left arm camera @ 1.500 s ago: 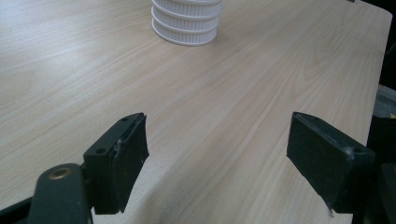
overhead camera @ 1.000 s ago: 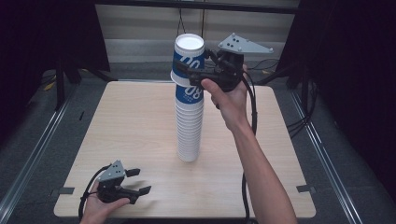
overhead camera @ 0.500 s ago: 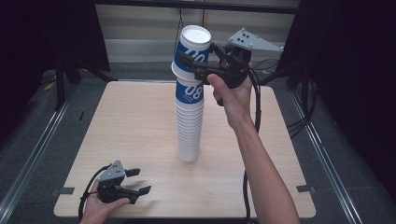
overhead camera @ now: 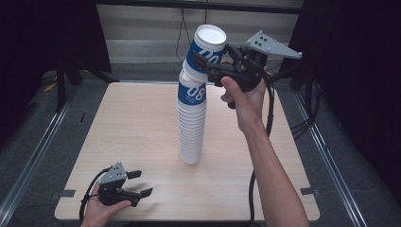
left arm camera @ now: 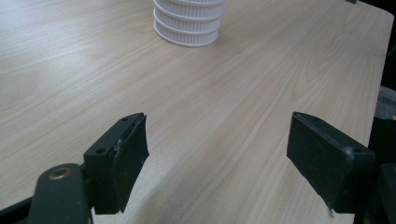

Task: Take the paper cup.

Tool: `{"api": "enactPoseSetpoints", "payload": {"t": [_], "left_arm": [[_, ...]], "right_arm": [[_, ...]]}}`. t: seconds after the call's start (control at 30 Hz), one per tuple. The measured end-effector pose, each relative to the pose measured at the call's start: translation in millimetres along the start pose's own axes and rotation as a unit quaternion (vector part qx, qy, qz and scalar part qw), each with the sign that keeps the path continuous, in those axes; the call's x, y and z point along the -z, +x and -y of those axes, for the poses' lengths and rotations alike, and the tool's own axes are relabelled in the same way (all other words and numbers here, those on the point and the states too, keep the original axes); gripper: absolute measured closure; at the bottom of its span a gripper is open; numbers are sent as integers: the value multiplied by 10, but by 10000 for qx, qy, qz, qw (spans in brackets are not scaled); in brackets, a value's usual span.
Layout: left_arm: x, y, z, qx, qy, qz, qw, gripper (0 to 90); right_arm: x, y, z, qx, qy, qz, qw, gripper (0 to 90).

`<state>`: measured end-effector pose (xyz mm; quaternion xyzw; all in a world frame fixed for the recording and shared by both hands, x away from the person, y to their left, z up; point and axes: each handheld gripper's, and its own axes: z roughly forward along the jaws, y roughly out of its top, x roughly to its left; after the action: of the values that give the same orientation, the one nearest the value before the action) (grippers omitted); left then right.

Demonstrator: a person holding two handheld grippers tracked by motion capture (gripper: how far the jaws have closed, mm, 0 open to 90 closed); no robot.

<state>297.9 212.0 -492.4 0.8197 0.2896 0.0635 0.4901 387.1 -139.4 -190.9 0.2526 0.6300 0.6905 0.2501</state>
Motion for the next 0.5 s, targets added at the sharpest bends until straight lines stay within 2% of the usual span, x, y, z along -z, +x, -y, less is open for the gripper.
{"api": "enactPoseSetpoints", "payload": {"t": [0.2,0.33,0.37,0.43,0.5], "left_arm": [[7,12,3,11,-45,-64,10000,203],[1,16,-5,29,-55,-135,9999,203],[-2,18,-9,31,-79,-143,9999,203],[-11,18,-13,29,-101,-157,9998,203],[-20,19,-16,50,-90,-114,9999,203]], "right_arm": [[188,-19,-50,144,-50,165,9997,251],[320,-45,-71,218,25,277,9994,251],[380,-48,-60,281,124,360,9989,251],[407,-51,-54,294,139,381,9987,251],[482,-62,-36,311,154,431,9985,251]]}}
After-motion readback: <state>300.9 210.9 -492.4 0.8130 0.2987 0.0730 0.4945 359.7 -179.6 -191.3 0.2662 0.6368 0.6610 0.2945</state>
